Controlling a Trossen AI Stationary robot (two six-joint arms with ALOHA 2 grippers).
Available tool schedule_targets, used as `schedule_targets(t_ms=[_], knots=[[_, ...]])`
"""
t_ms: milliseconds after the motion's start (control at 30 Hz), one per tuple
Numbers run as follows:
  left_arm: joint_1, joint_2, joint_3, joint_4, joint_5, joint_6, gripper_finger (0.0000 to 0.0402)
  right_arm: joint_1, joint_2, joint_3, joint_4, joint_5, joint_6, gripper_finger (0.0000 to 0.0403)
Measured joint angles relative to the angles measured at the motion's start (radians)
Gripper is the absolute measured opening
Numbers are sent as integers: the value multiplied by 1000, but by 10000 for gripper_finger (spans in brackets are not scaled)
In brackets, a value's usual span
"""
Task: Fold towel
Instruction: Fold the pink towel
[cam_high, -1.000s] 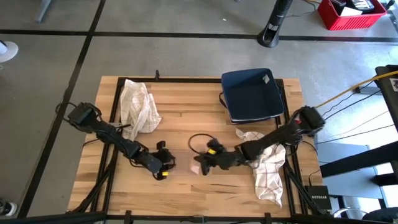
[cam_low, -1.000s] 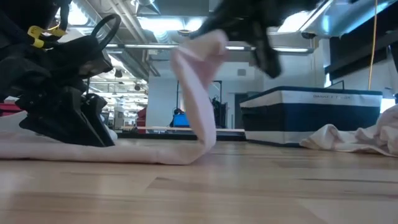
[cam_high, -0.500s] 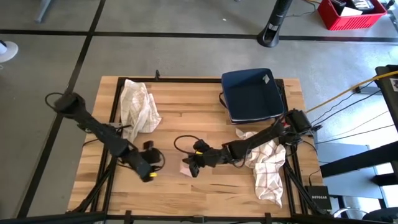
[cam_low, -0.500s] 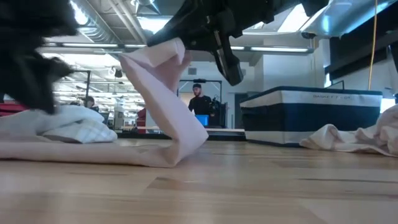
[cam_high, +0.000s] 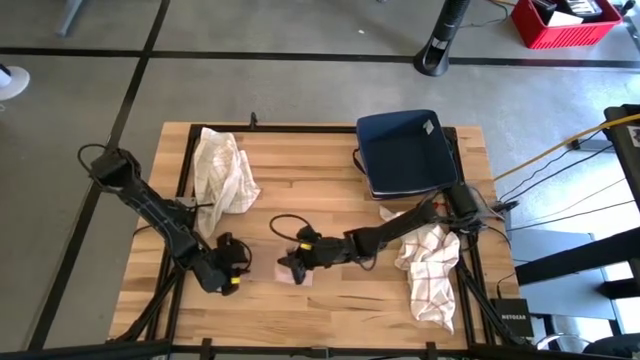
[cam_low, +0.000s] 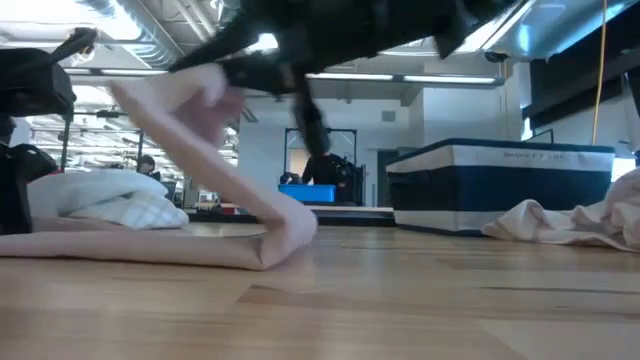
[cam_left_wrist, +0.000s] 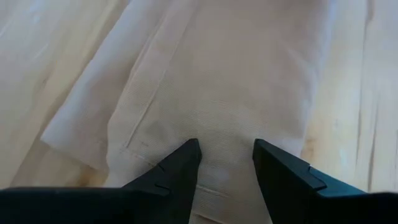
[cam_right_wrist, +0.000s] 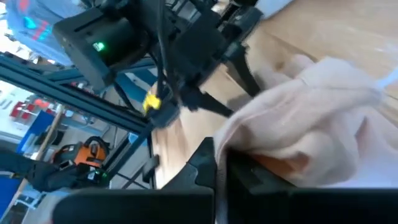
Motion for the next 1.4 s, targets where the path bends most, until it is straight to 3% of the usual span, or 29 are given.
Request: schedule_targets(t_ms=[300,733,967,1400], knots=[[1,2,-2,18,-10,31,150,-18,129,131,1,-9,-11,11],[2,2,-3,34,-10,49,150,-18,146,129,-21,-19,14,26],[13,2,-2,38,-7,49,150,-16,148,129,17,-33,-42,8],[13,2,-2,39,-7,57,150,-18,199,160,-5,-57,-19,87]])
